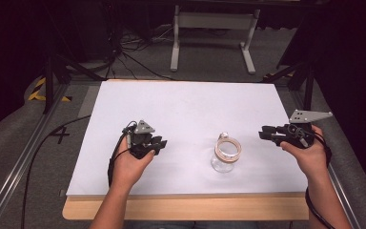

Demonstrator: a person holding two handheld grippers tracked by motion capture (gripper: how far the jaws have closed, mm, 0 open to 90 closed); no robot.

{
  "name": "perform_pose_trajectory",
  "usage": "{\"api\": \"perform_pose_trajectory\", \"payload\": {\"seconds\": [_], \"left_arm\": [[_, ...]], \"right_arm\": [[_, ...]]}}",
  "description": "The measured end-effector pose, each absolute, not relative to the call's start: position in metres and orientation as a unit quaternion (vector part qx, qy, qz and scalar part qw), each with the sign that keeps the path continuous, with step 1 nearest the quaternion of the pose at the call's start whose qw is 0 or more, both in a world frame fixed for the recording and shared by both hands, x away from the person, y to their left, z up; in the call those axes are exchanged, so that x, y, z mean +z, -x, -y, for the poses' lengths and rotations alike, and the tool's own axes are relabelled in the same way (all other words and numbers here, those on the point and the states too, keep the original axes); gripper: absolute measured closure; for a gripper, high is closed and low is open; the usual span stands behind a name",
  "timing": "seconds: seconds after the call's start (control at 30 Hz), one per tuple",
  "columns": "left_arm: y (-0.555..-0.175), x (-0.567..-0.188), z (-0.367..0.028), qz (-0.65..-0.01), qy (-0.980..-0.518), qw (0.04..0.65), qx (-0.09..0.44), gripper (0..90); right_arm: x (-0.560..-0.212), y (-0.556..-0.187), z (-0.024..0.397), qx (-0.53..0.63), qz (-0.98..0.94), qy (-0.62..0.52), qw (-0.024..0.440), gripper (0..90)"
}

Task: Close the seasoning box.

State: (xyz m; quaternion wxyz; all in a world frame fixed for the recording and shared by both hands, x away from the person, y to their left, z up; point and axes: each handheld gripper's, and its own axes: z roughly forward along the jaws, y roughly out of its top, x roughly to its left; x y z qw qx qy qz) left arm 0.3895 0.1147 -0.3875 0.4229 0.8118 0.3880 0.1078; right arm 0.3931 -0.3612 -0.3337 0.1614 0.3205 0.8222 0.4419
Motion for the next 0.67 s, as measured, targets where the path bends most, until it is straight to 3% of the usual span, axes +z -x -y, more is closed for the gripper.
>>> {"api": "perform_pose_trajectory", "payload": {"seconds": [0.33,0.67], "left_arm": [[-0.401,-0.408,-0.124,-0.399,-0.813,0.411,0.108,68.4],[-0.405,-0.422,-0.125,-0.402,-0.807,0.417,0.110,60.6]], "right_arm": [[-0.379,-0.417,0.386,0.412,-0.827,-0.339,0.180,60.8],[-0.405,-0.427,0.386,0.408,-0.829,-0.346,0.162,53.4]]}}
